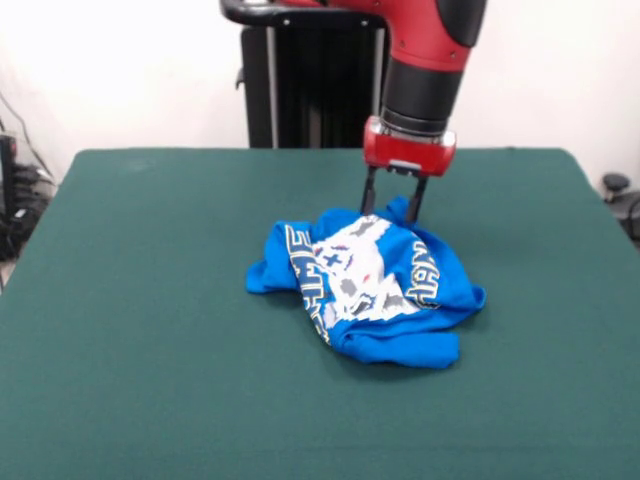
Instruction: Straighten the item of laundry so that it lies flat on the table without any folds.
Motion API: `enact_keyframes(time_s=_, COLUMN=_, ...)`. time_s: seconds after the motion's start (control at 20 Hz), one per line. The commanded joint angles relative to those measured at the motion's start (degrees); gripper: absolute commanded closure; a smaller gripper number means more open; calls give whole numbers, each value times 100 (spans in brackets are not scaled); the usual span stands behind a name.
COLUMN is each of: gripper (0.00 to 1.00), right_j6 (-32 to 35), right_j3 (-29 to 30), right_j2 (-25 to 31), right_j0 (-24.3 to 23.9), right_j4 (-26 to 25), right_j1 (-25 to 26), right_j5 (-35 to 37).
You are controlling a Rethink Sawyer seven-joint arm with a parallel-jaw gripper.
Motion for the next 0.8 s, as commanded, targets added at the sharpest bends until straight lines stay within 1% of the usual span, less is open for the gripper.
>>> enact_keyframes(time_s=0.05, gripper=0, right_j6=1927, right_j3=240, right_j2=682, right_j0=43, right_j4=427, right_j1=284, right_j5=-165)
enact_keyframes(time_s=0.4, gripper=0, right_j6=1942, right_j3=127, right_j2=595, right_j0=152, right_j4=491, right_j1=357, right_j5=-388)
enact_keyframes(time_s=0.8, gripper=0, right_j6=2052, right_j3=147, right_j2=684, right_j0=131, right_j4=382, right_j1=411, right_j5=-725)
